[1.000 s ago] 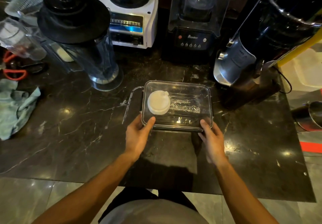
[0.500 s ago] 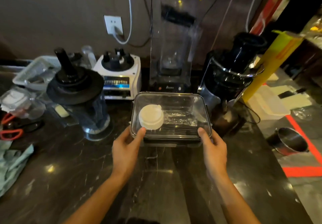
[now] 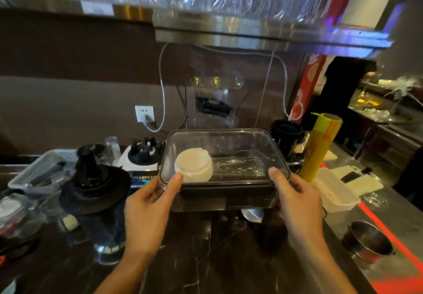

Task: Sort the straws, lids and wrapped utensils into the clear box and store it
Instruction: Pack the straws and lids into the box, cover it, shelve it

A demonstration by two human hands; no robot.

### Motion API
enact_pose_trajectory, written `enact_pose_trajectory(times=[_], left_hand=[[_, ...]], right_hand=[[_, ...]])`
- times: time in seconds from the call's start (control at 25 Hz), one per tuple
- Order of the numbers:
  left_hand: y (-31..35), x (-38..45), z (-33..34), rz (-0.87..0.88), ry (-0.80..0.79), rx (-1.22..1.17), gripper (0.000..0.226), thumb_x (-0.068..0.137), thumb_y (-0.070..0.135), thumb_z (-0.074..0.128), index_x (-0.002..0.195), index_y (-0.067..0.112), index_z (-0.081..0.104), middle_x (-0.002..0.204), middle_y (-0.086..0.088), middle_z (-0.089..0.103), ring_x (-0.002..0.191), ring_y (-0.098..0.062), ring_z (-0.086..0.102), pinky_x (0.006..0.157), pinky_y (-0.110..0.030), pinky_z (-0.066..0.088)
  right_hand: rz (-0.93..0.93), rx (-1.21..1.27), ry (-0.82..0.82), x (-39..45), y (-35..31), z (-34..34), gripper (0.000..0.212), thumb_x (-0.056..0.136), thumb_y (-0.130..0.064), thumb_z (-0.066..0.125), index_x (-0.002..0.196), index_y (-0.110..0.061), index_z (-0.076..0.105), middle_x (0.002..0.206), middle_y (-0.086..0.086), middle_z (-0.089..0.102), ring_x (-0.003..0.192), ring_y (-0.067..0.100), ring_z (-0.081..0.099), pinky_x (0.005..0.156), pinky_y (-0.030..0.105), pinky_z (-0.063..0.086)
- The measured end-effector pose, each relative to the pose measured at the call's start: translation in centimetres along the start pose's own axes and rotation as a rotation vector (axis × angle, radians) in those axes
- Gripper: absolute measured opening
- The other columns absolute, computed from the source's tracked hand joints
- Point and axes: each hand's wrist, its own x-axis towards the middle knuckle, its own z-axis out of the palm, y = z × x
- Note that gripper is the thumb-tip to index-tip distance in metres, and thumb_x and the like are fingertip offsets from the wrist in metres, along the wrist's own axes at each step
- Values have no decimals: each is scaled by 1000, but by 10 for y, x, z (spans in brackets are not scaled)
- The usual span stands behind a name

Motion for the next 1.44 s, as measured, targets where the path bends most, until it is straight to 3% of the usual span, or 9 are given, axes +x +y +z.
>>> enact_pose_trajectory(times=[0.2,0.36,0.44,0.6,0.76,0.92,1.0,1.2,1.44], left_hand=[[46,14,6,163,-30,21,31,79,52,68,98,30,80,86,9,81,86,-8,77,73,-22,62],[71,14,7,256,-10,12,28,76,58,68,87,36,81,81,-2,80,81,-28,77,73,-42,65],[83,14,8,317,-4,-8,27,74,57,68,86,36,80,83,5,81,84,-18,78,78,-34,64],[111,12,8,437,-31,12,27,79,54,67,87,33,82,86,2,80,88,-20,76,85,-50,61],[144,9,11,524,-55,-1,23,80,52,67,84,36,82,85,3,80,87,-17,75,82,-41,61],[180,12,22,609,-41,-24,25,81,53,71,93,36,83,92,7,80,91,-12,75,89,-50,59],[196,18,29,651,-48,-42,31,83,55,72,100,32,82,95,4,80,94,-18,75,89,-52,59],[227,50,59,707,-113,-13,54,88,60,69,95,8,77,91,-31,70,90,-51,66,82,-65,56],[249,100,111,684,-139,0,68,82,72,68,123,19,75,92,-13,77,82,-10,68,83,-31,55]], right_hand=[[-102,26,30,16,-47,-7,33,93,-42,72,70,-18,76,70,4,76,75,27,74,72,48,53],[-156,7,56,16,-70,-17,48,87,-59,70,80,-12,78,77,7,77,81,30,75,83,61,57],[-168,18,56,17,-81,-21,52,85,-63,68,82,-13,78,80,6,78,82,28,76,84,63,56],[-233,29,75,17,-109,-31,53,84,-65,68,85,-13,79,84,6,79,85,27,75,86,65,57],[-330,12,97,15,-146,-48,46,92,-57,65,83,-14,79,82,9,78,83,29,75,78,57,59],[-400,26,122,25,-189,-60,53,93,-57,62,87,-6,78,85,10,78,83,24,75,77,50,62],[-444,37,136,34,-208,-65,55,93,-56,63,86,-3,77,87,12,78,86,27,75,86,58,60],[-486,36,110,70,-243,-73,47,96,-58,58,85,-15,76,84,3,80,85,17,78,91,50,60],[-429,67,126,137,-258,-77,48,96,-62,57,90,-17,74,90,0,78,93,17,74,94,45,54]])
